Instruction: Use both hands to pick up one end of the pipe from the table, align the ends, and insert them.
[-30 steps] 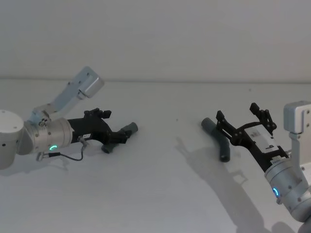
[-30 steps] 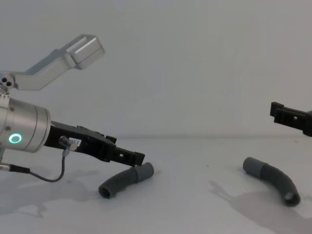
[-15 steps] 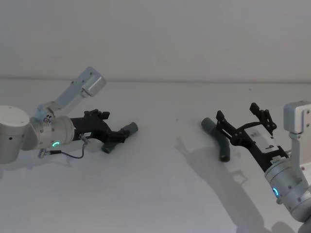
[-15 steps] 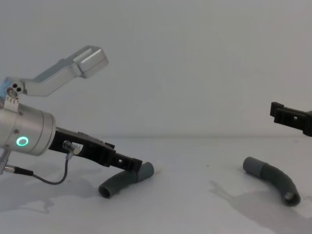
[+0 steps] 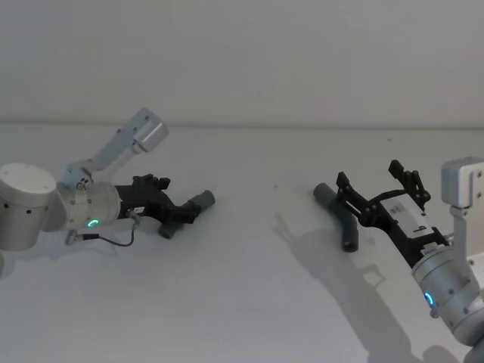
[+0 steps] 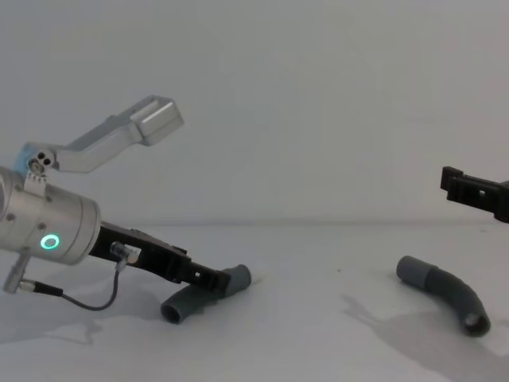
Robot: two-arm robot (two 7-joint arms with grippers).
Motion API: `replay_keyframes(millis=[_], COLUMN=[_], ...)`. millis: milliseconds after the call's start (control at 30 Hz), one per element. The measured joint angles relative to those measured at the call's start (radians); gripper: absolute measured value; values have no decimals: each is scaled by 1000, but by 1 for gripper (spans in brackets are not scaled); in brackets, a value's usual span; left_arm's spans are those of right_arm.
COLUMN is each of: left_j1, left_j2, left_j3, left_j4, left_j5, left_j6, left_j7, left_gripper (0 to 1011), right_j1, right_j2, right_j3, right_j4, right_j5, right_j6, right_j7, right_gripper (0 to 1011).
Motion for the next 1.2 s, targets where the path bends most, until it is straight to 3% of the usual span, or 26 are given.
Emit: replay_keyframes(millis=[733,1200], left_j1=[-49,-58], left_j2=[-57,-68], left_j3=[17,21], left_j4=[120,142], left_j5=[12,12], left_j6=[-26,-26], left_j7=[-36,-42], left_gripper=[988,636], right_j1=[0,0], right_j2=[0,0], right_j3=[0,0], right_j4=[0,0], right_j5=[0,0], right_j6=[0,0], right_j7=[0,0], right_gripper=[1001,1001])
